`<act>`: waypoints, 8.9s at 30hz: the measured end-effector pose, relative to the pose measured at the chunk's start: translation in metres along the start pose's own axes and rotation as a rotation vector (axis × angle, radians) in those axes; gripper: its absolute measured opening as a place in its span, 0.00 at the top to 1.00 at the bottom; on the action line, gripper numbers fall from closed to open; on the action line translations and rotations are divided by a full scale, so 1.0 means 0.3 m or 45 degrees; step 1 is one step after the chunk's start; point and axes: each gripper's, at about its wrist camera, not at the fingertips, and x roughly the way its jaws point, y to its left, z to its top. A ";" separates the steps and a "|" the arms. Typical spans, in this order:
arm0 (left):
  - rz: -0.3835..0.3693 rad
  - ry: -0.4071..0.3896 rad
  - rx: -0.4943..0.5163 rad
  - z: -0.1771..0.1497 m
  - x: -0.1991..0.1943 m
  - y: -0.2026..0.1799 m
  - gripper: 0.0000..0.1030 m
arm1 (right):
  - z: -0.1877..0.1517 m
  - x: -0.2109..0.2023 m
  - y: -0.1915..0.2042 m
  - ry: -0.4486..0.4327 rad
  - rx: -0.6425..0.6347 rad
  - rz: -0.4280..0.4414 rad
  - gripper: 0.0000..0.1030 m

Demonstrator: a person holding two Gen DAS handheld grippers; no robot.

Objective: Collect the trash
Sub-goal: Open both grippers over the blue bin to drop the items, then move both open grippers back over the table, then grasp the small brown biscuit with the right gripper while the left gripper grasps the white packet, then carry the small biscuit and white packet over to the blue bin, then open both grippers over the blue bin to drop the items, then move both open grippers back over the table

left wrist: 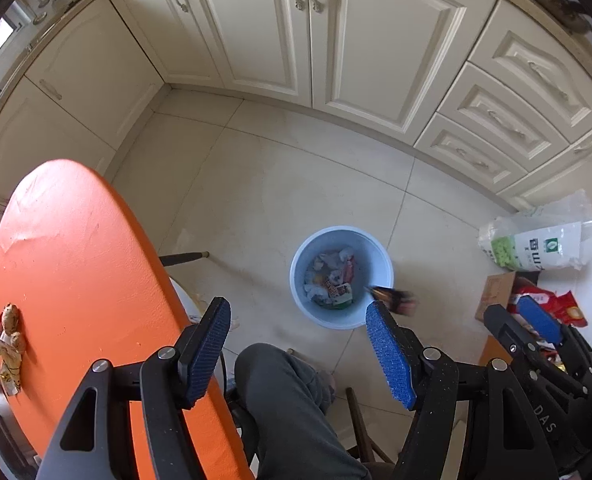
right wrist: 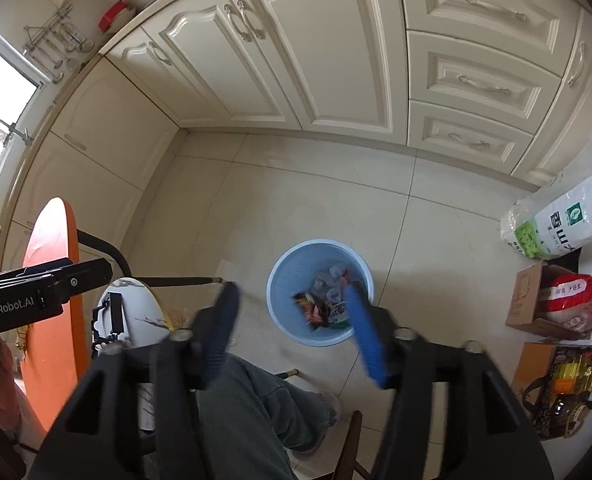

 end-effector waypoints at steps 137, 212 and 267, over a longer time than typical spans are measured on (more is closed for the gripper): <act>-0.036 -0.352 -0.587 -0.800 -0.583 0.991 0.98 | -0.231 -0.111 0.985 0.050 -0.595 0.198 0.77; -0.070 0.034 -0.028 -0.040 0.088 0.063 0.61 | 0.035 -0.012 0.033 0.108 0.008 -0.084 0.38; -0.049 -0.154 -1.011 -0.937 -0.393 1.464 0.59 | -0.370 0.155 1.435 0.247 -0.861 0.171 0.38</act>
